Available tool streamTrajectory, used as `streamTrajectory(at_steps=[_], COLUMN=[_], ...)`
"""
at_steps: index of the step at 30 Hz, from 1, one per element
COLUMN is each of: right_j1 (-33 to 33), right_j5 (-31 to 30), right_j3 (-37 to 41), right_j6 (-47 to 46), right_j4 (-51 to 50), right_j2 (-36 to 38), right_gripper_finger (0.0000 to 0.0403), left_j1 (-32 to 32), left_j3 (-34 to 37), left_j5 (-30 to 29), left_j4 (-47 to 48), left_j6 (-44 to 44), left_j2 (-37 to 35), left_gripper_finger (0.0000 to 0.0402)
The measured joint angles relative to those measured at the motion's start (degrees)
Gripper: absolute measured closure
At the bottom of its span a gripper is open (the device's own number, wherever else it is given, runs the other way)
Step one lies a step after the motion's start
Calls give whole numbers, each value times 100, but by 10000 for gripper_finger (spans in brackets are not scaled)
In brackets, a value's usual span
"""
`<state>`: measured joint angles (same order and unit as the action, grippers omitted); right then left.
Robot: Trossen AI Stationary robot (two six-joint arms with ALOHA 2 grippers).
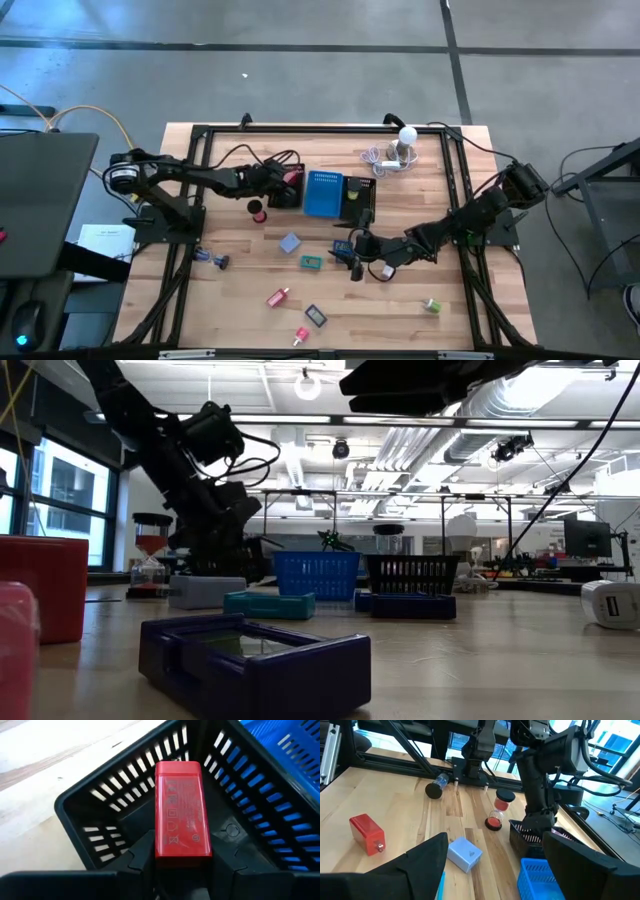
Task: Pick & Place Office items
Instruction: Put the right red charger adapter into the left black bin
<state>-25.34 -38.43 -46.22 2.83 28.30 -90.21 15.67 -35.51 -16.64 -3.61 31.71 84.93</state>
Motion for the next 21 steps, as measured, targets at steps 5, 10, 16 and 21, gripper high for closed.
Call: streamTrajectory(at_steps=[5, 10, 16, 21], right_j1=[0, 0, 0, 0], right_j5=[0, 2, 2, 4], right_j3=[0, 0, 0, 0], right_j6=[0, 0, -2, -2], right_j4=[-37, -61, -70, -71], right_j2=[0, 0, 0, 0], right_gripper_finger=[89, 89, 89, 89], left_j1=[-43, -127, -297, -321], left_j3=[-16, -165, -264, -264], left_j5=[3, 5, 14, -128], left_j4=[-182, -118, -40, 67], left_j6=[-94, -288, -783, -783], left_j2=[-2, -2, -2, -4], left_gripper_finger=[287, 287, 287, 261])
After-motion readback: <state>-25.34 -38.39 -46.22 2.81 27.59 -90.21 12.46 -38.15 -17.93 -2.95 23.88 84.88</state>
